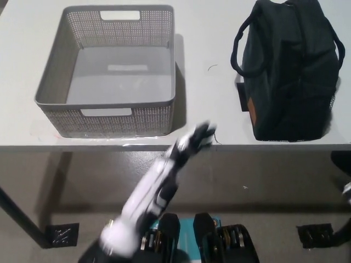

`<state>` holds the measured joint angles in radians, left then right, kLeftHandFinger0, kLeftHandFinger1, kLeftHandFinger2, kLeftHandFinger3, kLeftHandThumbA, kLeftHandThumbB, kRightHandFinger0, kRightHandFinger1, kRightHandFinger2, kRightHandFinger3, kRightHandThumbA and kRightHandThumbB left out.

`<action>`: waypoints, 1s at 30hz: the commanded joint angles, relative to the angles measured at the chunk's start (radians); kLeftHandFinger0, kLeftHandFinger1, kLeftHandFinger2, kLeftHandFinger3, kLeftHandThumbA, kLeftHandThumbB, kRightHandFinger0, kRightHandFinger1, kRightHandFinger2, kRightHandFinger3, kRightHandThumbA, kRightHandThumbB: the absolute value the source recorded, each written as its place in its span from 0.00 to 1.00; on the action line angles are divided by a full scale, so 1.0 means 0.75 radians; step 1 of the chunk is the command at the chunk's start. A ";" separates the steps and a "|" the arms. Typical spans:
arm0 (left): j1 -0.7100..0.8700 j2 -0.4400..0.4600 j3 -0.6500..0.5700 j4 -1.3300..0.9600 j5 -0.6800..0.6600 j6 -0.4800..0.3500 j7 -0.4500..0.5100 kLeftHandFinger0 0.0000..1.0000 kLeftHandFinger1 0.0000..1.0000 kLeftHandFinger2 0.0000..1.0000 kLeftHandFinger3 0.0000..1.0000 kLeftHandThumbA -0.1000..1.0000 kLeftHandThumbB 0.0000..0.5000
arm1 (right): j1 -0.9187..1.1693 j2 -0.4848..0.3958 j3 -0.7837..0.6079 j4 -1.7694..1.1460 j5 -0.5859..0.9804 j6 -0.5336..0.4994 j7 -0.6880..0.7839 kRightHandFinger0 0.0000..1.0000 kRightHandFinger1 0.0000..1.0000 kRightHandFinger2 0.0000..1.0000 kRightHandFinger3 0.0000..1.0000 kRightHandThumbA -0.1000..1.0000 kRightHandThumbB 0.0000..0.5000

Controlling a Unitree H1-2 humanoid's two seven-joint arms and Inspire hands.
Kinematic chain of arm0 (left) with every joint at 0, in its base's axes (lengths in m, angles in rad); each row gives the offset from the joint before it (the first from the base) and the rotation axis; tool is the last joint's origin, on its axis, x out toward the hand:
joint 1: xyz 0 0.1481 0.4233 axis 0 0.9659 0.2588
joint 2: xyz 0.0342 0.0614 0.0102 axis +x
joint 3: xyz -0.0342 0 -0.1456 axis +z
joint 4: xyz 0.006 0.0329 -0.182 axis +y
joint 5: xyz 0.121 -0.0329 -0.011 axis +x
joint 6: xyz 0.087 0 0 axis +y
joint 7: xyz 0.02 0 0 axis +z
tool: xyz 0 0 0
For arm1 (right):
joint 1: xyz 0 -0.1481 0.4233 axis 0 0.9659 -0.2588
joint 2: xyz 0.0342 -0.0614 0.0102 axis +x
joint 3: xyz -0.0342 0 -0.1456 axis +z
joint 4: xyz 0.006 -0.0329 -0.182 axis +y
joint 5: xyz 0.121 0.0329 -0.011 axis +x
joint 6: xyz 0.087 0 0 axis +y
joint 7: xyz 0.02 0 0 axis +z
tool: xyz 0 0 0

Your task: Use both hands to pick up a lunch bag on the right hand side and place it into a container on the left hand side

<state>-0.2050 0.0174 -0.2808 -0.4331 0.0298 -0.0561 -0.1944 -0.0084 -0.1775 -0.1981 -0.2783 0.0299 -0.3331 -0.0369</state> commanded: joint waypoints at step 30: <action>-1.145 -0.312 0.581 1.268 -0.381 0.477 0.173 1.00 1.00 1.00 1.00 1.00 0.71 | -0.918 -0.173 -0.150 0.883 0.584 0.273 0.203 1.00 1.00 1.00 1.00 1.00 0.58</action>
<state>-0.9610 -0.2300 0.1395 0.4230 -0.2283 0.3191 -0.0835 -0.5963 -0.2941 -0.3094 0.2992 0.4177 -0.1184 0.0452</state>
